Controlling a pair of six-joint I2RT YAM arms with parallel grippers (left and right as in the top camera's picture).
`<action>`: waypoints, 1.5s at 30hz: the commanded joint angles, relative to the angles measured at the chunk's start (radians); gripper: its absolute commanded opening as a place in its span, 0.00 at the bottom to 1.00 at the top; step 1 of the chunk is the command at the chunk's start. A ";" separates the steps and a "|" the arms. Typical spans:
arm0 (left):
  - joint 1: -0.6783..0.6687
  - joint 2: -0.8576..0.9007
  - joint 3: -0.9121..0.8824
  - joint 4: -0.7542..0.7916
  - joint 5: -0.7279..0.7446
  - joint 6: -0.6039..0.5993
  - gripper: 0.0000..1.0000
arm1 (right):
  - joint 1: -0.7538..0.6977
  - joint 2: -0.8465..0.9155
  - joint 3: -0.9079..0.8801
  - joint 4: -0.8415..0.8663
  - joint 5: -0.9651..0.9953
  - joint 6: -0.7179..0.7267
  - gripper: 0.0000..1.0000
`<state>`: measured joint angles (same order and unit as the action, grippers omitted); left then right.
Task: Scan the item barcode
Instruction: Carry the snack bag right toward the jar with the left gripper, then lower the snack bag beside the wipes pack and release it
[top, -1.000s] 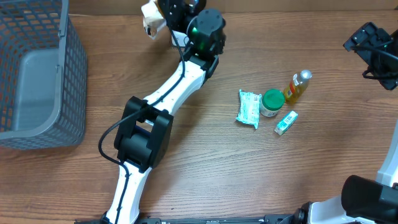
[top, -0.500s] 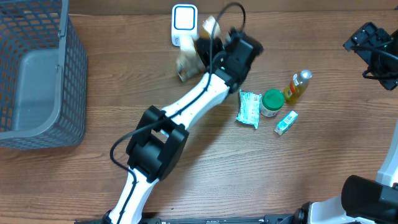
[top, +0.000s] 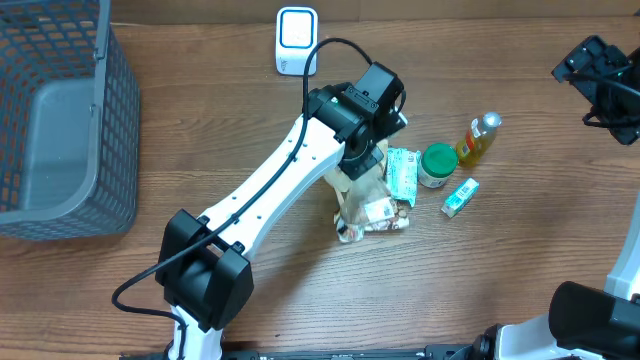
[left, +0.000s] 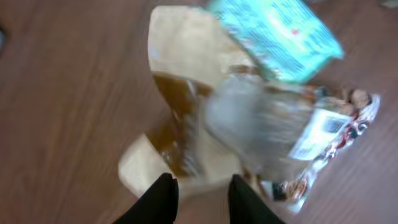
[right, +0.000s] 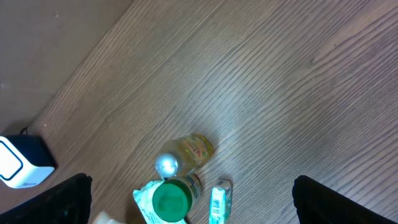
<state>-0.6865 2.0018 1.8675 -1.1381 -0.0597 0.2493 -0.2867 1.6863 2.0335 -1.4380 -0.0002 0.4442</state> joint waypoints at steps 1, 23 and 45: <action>0.005 0.034 0.006 -0.028 0.215 -0.029 0.48 | -0.002 0.000 -0.001 0.003 -0.001 -0.004 1.00; 0.026 0.059 0.006 0.136 0.142 -0.307 1.00 | -0.002 0.000 -0.001 0.003 -0.001 -0.004 1.00; 0.026 0.059 0.006 0.156 0.052 -0.324 1.00 | -0.002 0.000 -0.001 0.003 -0.001 -0.004 1.00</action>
<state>-0.6655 2.0537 1.8671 -0.9859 0.0021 -0.0540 -0.2863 1.6863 2.0335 -1.4376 -0.0002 0.4442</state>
